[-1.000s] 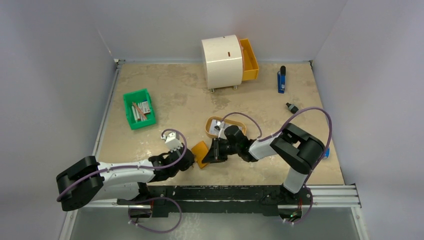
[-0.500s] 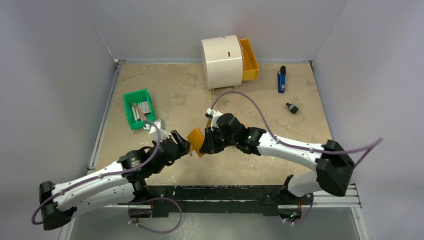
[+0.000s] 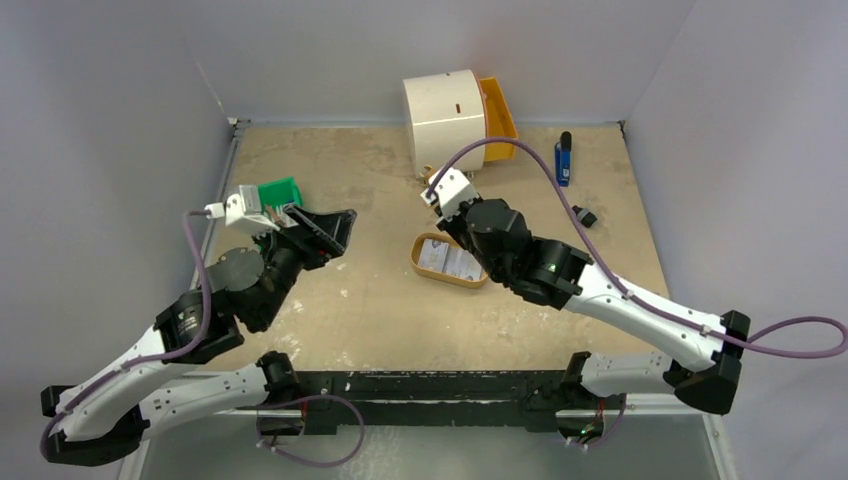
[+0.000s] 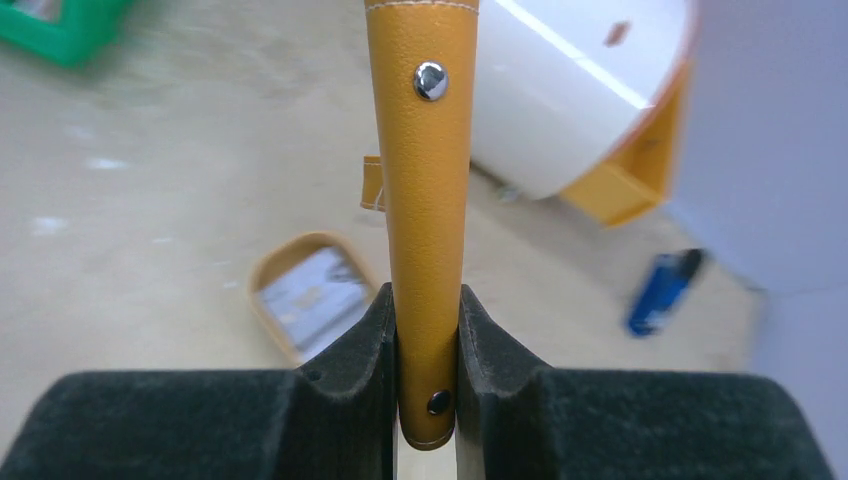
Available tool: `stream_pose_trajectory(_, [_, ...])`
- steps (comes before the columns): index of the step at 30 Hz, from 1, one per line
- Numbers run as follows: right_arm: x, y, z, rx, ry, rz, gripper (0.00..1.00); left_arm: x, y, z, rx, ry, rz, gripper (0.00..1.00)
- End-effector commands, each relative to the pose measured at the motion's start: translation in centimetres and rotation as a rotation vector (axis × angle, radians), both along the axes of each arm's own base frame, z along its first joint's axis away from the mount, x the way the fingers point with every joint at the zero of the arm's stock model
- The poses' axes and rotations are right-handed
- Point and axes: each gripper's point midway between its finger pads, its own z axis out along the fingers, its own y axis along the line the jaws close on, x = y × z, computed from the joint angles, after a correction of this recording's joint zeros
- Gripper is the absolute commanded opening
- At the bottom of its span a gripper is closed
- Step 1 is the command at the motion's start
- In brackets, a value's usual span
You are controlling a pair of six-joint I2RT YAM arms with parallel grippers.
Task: Put the credit cards into the card holder
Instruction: Turn over the card holder.
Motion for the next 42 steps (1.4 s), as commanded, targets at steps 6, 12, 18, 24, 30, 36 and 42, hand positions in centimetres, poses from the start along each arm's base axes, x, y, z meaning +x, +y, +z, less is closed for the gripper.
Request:
stream_pose_trajectory(6, [2.3, -5.0, 9.9, -0.421, -0.636, -0.306, 0.00, 0.9, -6.3, 7.9, -0.047, -0.209, -0.177, 0.76])
stream_pose_trajectory(12, [1.3, -4.1, 11.0, -0.497, -0.770, -0.318, 0.00, 1.6, -9.1, 8.7, -0.045, -0.225, -0.226, 0.77])
stream_pose_trajectory(18, [0.2, -3.1, 11.4, -0.507, -0.845, -0.321, 0.00, 1.8, -10.1, 9.3, -0.106, -0.262, -0.245, 0.77])
stream_pose_trajectory(24, [-1.0, -4.5, 12.2, -0.427, -0.916, -0.361, 0.00, 1.7, -8.5, 10.1, -0.157, -0.288, -0.196, 0.77])
stream_pose_trajectory(30, [-2.7, -5.2, 13.0, -0.435, -1.048, -0.312, 0.00, -0.3, -9.9, 11.5, -0.163, -0.327, -0.341, 0.77])
stream_pose_trajectory(36, [-4.3, -5.9, 13.9, -0.438, -1.140, -0.294, 0.00, -0.7, -11.9, 11.1, -0.124, -0.307, -0.419, 0.78])
stream_pose_trajectory(42, [-5.4, -6.1, 14.3, -0.439, -1.195, -0.273, 0.00, -1.2, -14.7, 10.9, -0.111, -0.292, -0.525, 0.78])
